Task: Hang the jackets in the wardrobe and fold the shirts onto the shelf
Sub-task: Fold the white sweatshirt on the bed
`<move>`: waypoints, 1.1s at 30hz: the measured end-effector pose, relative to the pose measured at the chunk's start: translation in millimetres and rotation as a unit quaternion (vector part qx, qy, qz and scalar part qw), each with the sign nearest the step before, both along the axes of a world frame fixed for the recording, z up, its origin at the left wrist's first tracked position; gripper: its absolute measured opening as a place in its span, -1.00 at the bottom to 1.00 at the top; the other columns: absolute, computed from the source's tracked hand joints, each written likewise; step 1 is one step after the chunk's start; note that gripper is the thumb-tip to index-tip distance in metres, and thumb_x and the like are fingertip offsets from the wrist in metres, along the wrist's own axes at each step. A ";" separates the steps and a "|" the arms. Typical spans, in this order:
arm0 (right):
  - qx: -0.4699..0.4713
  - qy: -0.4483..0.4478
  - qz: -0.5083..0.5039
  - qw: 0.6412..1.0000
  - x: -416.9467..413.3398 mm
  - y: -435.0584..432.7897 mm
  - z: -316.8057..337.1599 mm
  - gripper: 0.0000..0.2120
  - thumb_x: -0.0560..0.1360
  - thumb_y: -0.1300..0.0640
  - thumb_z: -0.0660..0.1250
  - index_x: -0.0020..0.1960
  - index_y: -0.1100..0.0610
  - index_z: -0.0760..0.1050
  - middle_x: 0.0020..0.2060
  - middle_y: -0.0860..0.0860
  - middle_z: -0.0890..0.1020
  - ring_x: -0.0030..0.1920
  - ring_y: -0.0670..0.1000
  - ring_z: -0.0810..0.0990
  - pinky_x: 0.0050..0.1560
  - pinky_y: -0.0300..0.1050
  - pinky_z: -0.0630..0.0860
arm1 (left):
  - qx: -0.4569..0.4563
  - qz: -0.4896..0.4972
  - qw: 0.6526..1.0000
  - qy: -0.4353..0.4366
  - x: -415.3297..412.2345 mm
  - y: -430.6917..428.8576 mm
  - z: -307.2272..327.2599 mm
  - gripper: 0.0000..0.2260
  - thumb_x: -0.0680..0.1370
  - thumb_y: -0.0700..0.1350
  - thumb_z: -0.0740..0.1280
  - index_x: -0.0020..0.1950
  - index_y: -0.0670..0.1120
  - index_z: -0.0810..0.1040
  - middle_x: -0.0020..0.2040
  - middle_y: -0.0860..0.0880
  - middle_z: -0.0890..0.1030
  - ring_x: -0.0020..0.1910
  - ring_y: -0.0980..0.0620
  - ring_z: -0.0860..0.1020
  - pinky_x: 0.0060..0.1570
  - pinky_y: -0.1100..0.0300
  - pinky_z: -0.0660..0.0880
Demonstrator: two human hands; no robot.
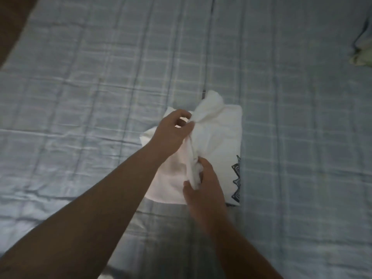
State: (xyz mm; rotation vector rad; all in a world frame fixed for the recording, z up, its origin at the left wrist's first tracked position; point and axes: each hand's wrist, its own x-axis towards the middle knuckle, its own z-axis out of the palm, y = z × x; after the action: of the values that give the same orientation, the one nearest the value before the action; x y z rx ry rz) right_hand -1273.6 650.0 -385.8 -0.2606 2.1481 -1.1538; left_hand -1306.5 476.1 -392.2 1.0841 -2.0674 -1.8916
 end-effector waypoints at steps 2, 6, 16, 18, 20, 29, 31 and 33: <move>0.024 0.006 0.008 1.000 21.7 -29.7 -8.7 -0.35 0.37 0.11 0.30 0.40 -0.23 0.24 0.18 -0.30 0.47 0.08 -0.24 0.49 0.03 -0.40 0.36 | 0.027 0.021 0.999 -0.005 24.5 -29.7 -8.8 -0.92 0.55 -0.13 0.41 -0.04 0.06 0.59 -0.31 0.10 0.52 -0.40 0.17 0.49 -0.44 0.28 0.44; 0.091 0.044 0.056 0.993 63.9 -68.7 -28.2 -0.28 0.35 0.04 0.30 0.42 -0.27 0.10 0.21 -0.21 0.37 0.13 -0.05 0.54 0.09 -0.09 0.49 | 0.051 0.040 0.997 -0.051 64.1 -67.1 -38.2 -0.89 0.56 -0.13 0.41 -0.07 0.10 0.58 -0.27 -0.01 0.53 -0.40 0.16 0.49 -0.43 0.25 0.44; 0.100 0.087 0.142 0.981 88.6 -72.2 -57.7 -0.25 0.49 -0.09 0.28 0.57 -0.11 -0.02 0.20 -0.10 0.31 0.14 -0.05 0.47 0.14 -0.10 0.47 | 0.029 0.071 0.989 -0.129 90.6 -74.1 -82.3 -0.74 0.57 0.05 0.37 0.18 -0.02 0.46 -0.07 0.05 0.56 -0.09 -0.04 0.60 -0.08 0.03 0.57; 0.069 0.065 0.119 0.988 86.2 -65.8 -55.3 -0.37 0.56 -0.11 0.20 0.57 -0.09 0.08 0.18 -0.11 0.39 0.07 -0.22 0.50 0.12 -0.34 0.42 | 0.029 0.066 0.987 -0.140 95.2 -68.5 -80.0 -0.61 0.57 0.10 0.36 0.30 -0.03 0.37 -0.08 0.09 0.54 -0.11 0.05 0.59 -0.11 0.13 0.55; 0.039 0.052 0.068 0.996 81.2 -54.3 -50.0 -0.54 0.61 -0.04 0.16 0.50 -0.09 0.26 0.11 -0.18 0.48 0.08 -0.33 0.49 0.09 -0.47 0.39 | 0.031 0.069 0.986 -0.149 105.2 -60.2 -76.6 -0.50 0.56 0.10 0.37 0.39 -0.05 0.27 -0.12 0.08 0.55 -0.18 0.14 0.58 -0.20 0.22 0.51; 0.181 0.302 0.039 0.935 27.7 43.5 -50.4 -0.25 0.26 0.38 0.32 0.45 0.14 0.33 0.44 0.19 0.31 0.44 0.27 0.27 0.44 0.24 0.24 | 0.039 -0.055 0.959 -0.276 182.4 -0.7 -81.2 -0.39 0.36 0.25 0.50 0.17 0.06 0.21 0.06 -0.03 0.58 -0.09 -0.04 0.62 -0.19 0.08 0.55; 0.201 0.249 0.092 0.943 24.3 54.6 -60.0 -0.12 0.33 0.36 0.36 0.58 0.08 0.12 0.56 0.21 0.09 0.53 0.28 0.11 0.51 0.24 0.14 | 0.047 -0.030 0.962 -0.266 187.6 8.1 -81.8 -0.41 0.37 0.17 0.53 0.17 0.05 0.25 0.01 -0.02 0.58 -0.12 -0.09 0.64 -0.20 -0.01 0.59; 0.184 0.212 0.110 0.954 20.5 59.6 -67.5 -0.10 0.42 0.32 0.33 0.61 -0.07 -0.03 0.61 0.05 -0.07 0.56 0.17 0.07 0.46 0.10 0.20 | 0.028 -0.017 0.968 -0.248 188.9 11.4 -81.4 -0.49 0.43 0.09 0.52 0.20 0.03 0.29 -0.02 0.01 0.59 -0.16 -0.06 0.65 -0.18 -0.05 0.62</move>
State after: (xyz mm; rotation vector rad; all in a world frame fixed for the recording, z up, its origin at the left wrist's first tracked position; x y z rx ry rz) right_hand -1253.1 709.6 -453.2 -0.6030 2.5741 -0.5886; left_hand -1117.6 487.5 -473.5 1.6913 -2.2912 -1.8443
